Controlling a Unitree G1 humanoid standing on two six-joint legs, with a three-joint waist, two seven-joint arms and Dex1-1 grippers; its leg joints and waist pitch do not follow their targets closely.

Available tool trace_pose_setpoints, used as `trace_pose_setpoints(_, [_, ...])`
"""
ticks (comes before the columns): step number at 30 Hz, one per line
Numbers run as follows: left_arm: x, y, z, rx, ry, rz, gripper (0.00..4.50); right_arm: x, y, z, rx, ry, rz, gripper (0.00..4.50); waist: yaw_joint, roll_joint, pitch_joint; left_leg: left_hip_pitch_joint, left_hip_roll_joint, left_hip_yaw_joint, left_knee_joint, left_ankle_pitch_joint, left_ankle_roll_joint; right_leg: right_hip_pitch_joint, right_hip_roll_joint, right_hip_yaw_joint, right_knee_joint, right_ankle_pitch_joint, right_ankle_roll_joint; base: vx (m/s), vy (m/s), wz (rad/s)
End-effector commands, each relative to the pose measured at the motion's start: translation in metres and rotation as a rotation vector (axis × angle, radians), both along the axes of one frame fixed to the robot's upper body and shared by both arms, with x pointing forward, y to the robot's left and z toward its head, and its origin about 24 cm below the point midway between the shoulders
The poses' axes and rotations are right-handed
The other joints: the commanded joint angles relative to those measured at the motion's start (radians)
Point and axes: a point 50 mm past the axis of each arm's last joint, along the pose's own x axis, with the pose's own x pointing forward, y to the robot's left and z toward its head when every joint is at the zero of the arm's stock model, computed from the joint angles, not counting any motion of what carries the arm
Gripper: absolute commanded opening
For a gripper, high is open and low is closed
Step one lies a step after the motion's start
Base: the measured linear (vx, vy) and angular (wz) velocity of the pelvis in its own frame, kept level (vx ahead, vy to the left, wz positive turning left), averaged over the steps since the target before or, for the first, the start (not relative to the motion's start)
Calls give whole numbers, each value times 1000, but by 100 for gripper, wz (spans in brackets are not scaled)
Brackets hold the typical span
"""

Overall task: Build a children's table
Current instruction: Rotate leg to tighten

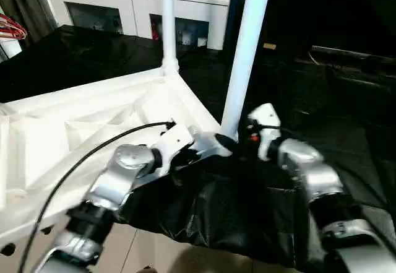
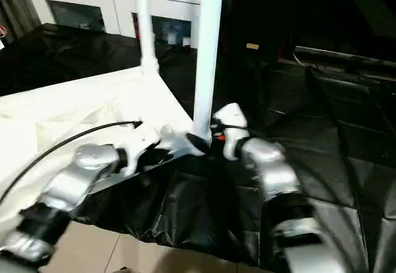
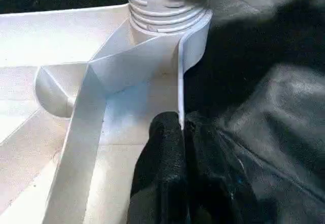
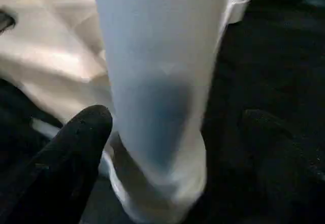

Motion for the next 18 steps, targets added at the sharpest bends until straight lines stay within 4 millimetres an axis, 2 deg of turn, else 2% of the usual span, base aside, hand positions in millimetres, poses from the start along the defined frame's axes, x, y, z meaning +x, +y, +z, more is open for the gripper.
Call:
trace_pose_setpoints(1, [-2, -11, 23, -87, -95, -99, 0, -1, -2, 5, -22, -11, 35, 444, 1, -4, -74, 6, 66, -23, -57, -121, 82, 57, -112, 79, -75, -252, -134, 0, 0, 0])
trace_pose_setpoints(4, [-13, -8, 24, -96, -62, -180, 0, -11, -5, 2, -22, 44, 143, 444, 1, -3, -74, 6, 66, -23, -58, -124, 85, 57, -112, 79, -77, -264, -132, 0, 0, 0])
trace_pose_setpoints(9, [-19, -4, 22, -89, -33, -221, 0, -24, -3, -5, -43, 102, 287, 444, 6, -2, -72, 11, 70, -22, -57, -135, 89, 51, -110, 80, -77, -264, -142, 0, 0, 0])
trace_pose_setpoints(11, [-21, -4, 22, -91, -26, -229, 0, -27, -2, -6, -41, 112, 309, 444, 3, -5, -71, 7, 70, -23, -58, -136, 85, 53, -110, 78, -78, -272, -138, 0, 0, 0])
trace_pose_setpoints(17, [-22, -3, 23, -92, -22, -233, 0, -26, 1, -6, -35, 117, 313, 444, 3, -4, -72, 7, 70, -25, -58, -135, 77, 53, -111, 79, -77, -279, -135, 0, 0, 0])
trace_pose_setpoints(18, [-23, -3, 23, -92, -22, -234, 0, -26, 3, -5, -28, 115, 314, 429, 3, -5, -73, 7, 69, -24, -58, -131, 78, 53, -110, 79, -76, -271, -136, 0, 0, 0])
